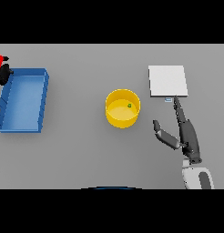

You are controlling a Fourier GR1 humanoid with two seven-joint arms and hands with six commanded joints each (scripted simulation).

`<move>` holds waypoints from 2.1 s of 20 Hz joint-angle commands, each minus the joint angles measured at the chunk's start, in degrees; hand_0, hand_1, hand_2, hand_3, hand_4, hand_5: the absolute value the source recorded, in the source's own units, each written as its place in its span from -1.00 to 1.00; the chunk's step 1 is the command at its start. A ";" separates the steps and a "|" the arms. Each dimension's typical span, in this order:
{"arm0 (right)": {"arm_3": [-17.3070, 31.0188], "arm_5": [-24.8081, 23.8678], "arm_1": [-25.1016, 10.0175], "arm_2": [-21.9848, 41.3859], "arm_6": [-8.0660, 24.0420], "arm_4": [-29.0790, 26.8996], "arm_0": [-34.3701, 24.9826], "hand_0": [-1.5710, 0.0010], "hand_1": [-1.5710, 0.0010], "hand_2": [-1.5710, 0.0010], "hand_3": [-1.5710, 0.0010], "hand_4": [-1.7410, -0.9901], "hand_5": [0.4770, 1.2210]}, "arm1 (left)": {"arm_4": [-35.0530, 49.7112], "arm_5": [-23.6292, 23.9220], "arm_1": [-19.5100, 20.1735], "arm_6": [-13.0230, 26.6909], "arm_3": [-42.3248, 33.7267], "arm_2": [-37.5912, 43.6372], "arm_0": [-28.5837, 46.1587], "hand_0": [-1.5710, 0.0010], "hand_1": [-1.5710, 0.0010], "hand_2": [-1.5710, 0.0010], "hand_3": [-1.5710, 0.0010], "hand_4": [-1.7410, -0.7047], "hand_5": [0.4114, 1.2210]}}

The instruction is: Pick up the red beaker and tilt it to pour out 1 green nut into yellow bowl. Pick up the yellow bowl and place it on the metallic measuring scale.

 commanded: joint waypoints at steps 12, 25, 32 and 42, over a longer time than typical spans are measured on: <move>-0.97 -0.09 0.01 0.17 -1.08 -0.01 1.07 1.00 1.00 1.00 1.00 0.47 -0.50 | 7.96 -1.99 3.53 -0.39 -3.49 -7.73 3.81 -0.86 -0.50 -0.51 -0.44 -0.01 -0.03; -2.39 -0.78 -0.85 1.38 1.49 3.08 1.65 1.00 1.00 1.00 1.00 0.45 -0.51 | 14.46 -7.87 6.60 -2.39 -6.67 -7.68 3.81 0.90 0.92 0.92 0.92 0.85 -0.35; -1.66 5.36 -6.46 5.01 2.39 7.43 -5.23 1.00 1.00 1.00 1.00 0.39 -0.38 | 14.37 -7.02 5.42 -3.49 -5.45 -7.34 2.90 0.98 0.98 0.98 0.98 0.85 -0.29; 5.25 15.16 -18.24 16.24 2.48 24.79 -22.48 1.00 1.00 1.00 1.00 0.26 -0.50 | 14.57 -7.24 4.74 -3.99 -5.28 -7.62 2.41 1.00 1.00 1.00 1.00 0.83 -0.24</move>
